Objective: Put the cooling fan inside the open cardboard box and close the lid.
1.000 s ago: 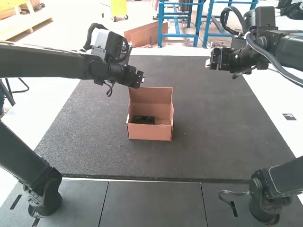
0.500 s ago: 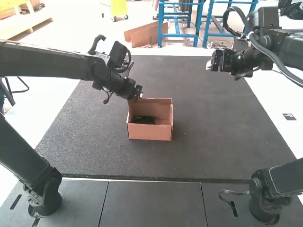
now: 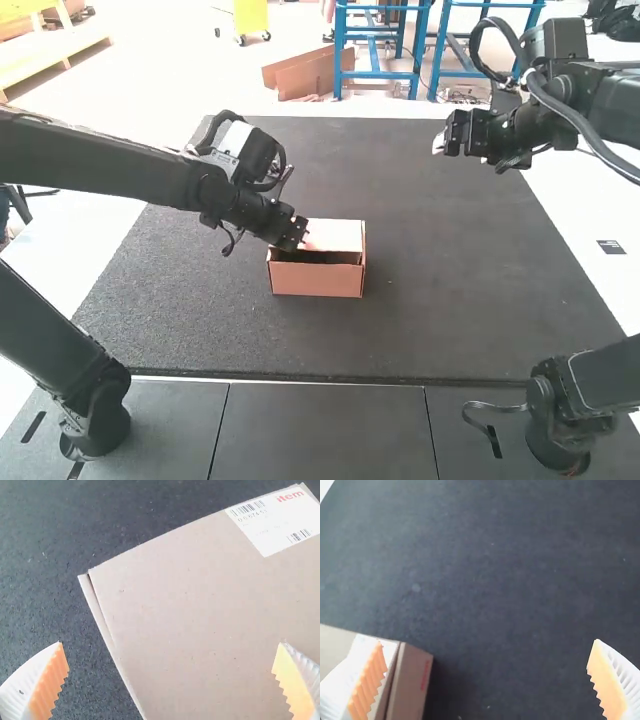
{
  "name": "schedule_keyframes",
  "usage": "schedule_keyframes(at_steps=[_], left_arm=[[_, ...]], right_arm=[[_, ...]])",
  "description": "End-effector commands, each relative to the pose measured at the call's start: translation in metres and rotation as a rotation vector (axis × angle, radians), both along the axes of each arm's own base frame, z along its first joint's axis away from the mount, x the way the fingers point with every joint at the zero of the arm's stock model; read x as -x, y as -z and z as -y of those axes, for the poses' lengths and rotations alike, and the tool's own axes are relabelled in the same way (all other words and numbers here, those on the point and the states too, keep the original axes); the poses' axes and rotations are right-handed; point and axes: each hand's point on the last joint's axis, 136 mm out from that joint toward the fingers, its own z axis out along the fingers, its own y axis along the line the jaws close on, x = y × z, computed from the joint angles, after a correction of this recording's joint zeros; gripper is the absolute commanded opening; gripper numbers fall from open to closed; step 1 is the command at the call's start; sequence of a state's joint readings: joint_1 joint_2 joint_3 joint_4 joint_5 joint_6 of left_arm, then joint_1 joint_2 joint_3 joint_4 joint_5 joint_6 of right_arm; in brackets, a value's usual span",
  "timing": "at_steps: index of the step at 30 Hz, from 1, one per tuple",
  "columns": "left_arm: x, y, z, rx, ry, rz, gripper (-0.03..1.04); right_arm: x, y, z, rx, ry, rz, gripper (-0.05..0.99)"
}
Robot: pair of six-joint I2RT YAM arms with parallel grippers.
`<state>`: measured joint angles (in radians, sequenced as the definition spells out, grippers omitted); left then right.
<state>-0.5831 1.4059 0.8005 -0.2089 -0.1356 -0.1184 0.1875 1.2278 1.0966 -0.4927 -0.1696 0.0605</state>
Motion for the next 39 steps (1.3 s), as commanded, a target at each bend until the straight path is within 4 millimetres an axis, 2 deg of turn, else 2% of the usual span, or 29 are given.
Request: schedule_keyframes(at_steps=[1,13,16,18,19,21,26,31,35,37,39], left_arm=[[0.002,-0.003,-0.002,0.002,-0.009,0.027,0.97],[0.009,0.027,-0.018,-0.063,-0.021,0.053,0.97],[0.010,0.029,-0.019,-0.068,-0.021,0.052,0.97],[0.008,0.023,-0.018,-0.063,-0.020,0.061,0.97],[0.006,0.017,-0.018,-0.061,-0.020,0.070,0.97],[-0.001,-0.007,-0.015,-0.039,-0.027,0.103,0.97],[-0.020,-0.092,-0.022,0.048,-0.072,0.234,0.97],[-0.018,-0.150,-0.039,0.152,-0.101,0.343,0.97],[-0.006,-0.186,-0.046,0.268,-0.075,0.478,0.97],[0.001,-0.196,-0.053,0.315,-0.072,0.559,0.97],[0.011,-0.199,-0.059,0.347,-0.061,0.625,0.97]], right_arm=[[0.005,-0.009,0.004,-0.023,0.011,0.018,0.92],[0.014,-0.008,0.005,-0.026,0.010,0.014,0.92],[0.014,-0.007,0.005,-0.027,0.009,0.012,0.92],[0.014,-0.008,0.005,-0.028,0.011,0.015,0.92],[0.014,-0.009,0.005,-0.028,0.011,0.016,0.92],[0.013,-0.010,0.005,-0.029,0.011,0.021,0.92],[0.014,-0.010,0.007,-0.032,0.020,0.031,0.92],[0.006,-0.036,0.010,-0.048,0.032,0.161,0.92],[0.000,-0.063,0.015,-0.050,0.042,0.321,0.92],[-0.002,-0.069,0.018,-0.051,0.056,0.382,0.92],[-0.002,-0.072,0.020,-0.046,0.066,0.439,0.92]])
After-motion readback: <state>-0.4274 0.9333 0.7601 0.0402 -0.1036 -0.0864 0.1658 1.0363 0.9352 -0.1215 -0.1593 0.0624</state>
